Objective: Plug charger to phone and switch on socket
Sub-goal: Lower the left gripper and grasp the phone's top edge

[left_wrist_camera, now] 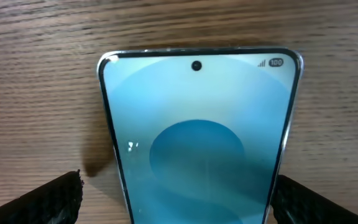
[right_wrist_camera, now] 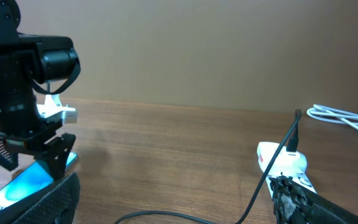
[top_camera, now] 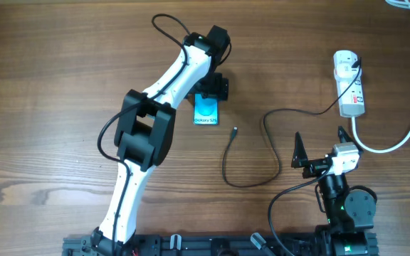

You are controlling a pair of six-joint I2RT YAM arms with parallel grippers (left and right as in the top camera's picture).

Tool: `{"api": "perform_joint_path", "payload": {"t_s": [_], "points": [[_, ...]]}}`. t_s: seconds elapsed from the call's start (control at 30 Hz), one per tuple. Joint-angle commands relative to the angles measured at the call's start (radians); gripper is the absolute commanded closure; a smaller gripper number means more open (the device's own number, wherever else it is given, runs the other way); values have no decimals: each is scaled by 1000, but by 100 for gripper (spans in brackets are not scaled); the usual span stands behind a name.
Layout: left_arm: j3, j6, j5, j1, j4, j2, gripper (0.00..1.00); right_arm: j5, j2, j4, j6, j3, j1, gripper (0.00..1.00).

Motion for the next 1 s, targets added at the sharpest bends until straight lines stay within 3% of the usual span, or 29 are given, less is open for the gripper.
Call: {"api": "perform_joint_path", "payload": {"t_s": [0.0, 0.17, 0.27, 0.97], "points": [[8, 13, 36, 10, -4, 14, 0, 13, -8, 3, -13, -1, -4, 0], [8, 4, 76, -6, 2, 14, 0, 13, -8, 3, -13, -1, -4, 0], [8, -72, 77, -6, -2, 14, 0, 13, -8, 3, -14, -1, -4, 0], [-45, -67, 20, -3, 18, 16, 0, 13, -8, 3, -13, -1, -4, 0]]}}
